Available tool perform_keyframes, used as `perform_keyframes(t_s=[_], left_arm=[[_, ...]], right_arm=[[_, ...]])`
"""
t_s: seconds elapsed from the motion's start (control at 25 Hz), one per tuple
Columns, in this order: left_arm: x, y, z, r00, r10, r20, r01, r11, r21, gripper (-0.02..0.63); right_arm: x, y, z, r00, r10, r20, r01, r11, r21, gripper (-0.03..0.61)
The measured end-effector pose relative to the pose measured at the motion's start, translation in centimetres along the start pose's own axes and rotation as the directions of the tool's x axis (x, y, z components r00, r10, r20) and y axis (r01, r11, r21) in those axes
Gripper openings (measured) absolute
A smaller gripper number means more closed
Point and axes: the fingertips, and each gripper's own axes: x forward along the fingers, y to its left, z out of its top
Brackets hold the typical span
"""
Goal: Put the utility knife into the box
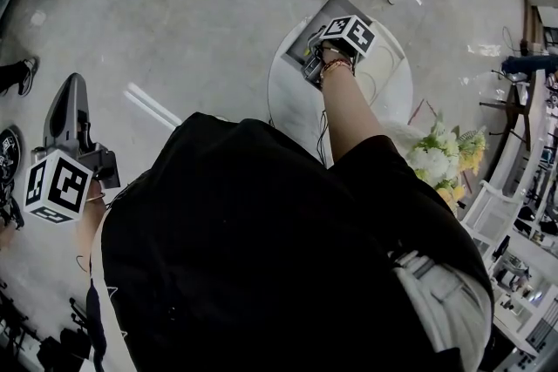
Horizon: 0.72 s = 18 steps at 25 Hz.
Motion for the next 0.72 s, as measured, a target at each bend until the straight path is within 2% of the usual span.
perform_keyframes(t_s=[0.72], left_arm=[[-0.3,0.19,0.28,1.0,0.014,0.017,-0.014,1.0,-0.003,0.011]], right_arm=[[-0.2,0.15,0.04,0.998,-0.065,0.018,0.066,0.996,-0.055,0.054]])
